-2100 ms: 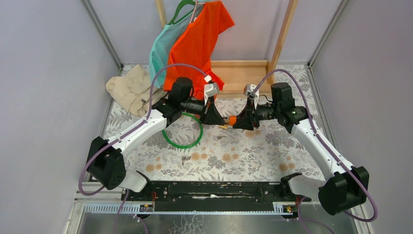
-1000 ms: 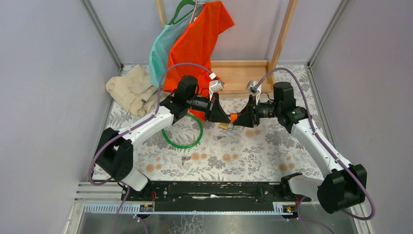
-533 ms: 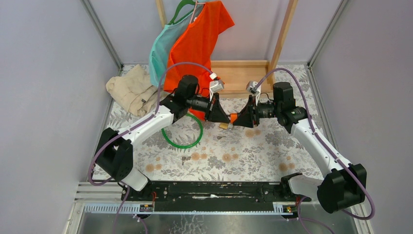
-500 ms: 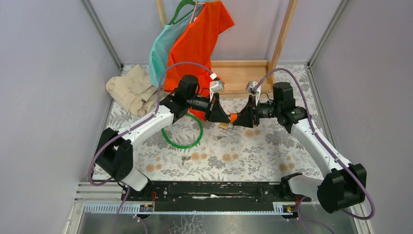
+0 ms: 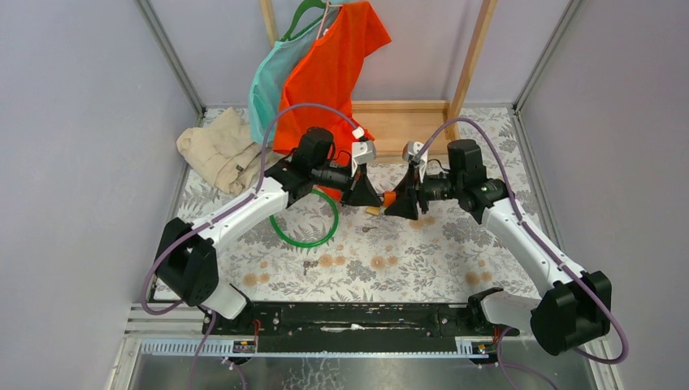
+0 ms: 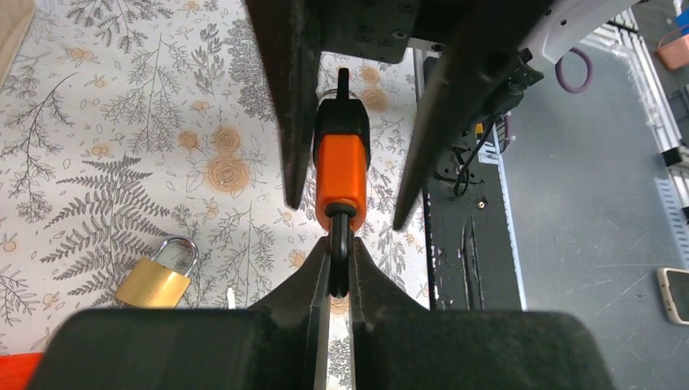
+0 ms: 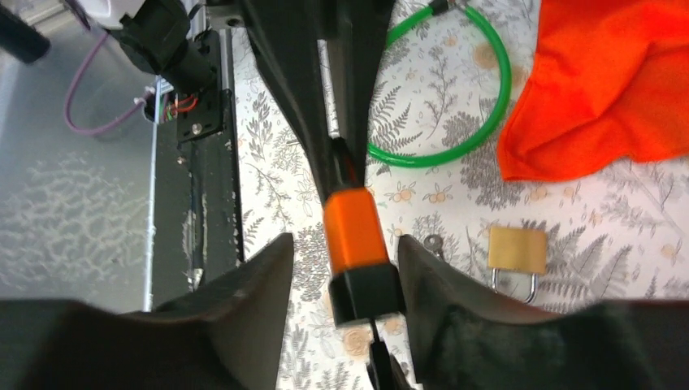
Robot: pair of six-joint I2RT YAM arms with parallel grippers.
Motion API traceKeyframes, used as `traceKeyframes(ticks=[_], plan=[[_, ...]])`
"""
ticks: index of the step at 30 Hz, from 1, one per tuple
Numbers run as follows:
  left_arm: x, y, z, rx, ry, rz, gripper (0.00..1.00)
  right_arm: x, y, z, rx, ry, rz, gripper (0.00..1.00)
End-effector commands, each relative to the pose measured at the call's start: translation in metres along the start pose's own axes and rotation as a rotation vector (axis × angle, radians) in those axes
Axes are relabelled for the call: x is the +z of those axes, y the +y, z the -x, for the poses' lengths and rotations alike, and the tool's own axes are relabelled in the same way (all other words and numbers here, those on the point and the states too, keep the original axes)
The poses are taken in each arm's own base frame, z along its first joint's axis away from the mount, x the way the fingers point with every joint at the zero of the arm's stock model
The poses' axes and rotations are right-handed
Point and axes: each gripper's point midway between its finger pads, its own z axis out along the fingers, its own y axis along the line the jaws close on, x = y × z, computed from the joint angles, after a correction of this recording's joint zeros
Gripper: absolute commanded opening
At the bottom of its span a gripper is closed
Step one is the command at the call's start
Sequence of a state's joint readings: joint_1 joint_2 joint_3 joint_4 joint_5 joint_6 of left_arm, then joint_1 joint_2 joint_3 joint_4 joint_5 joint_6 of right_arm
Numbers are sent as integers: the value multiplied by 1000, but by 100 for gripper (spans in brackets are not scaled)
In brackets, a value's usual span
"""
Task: Lock with the key
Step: Lock the lock.
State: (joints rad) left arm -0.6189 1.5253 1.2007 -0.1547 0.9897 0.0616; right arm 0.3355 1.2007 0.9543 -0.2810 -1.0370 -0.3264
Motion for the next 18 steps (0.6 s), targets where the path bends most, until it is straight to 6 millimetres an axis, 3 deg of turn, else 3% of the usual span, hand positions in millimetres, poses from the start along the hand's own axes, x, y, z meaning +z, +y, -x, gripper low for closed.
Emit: traceKeyframes(ticks=[1, 4, 7, 15, 18], plan=[[-4, -4, 21, 172, -30, 19, 0, 1, 13, 21, -158, -26, 29, 65], [-14, 3, 19, 179, -25, 47, 0, -2, 11, 19, -176, -9, 8, 77], [-24, 9, 17, 172, -28, 68, 0, -5, 9, 18, -196, 9, -7, 80], [-35, 10, 0, 198, 13, 81, 0, -15, -4, 21, -218, 25, -87, 81], [-36, 11, -5, 204, 32, 87, 0, -17, -6, 20, -233, 41, -99, 76]])
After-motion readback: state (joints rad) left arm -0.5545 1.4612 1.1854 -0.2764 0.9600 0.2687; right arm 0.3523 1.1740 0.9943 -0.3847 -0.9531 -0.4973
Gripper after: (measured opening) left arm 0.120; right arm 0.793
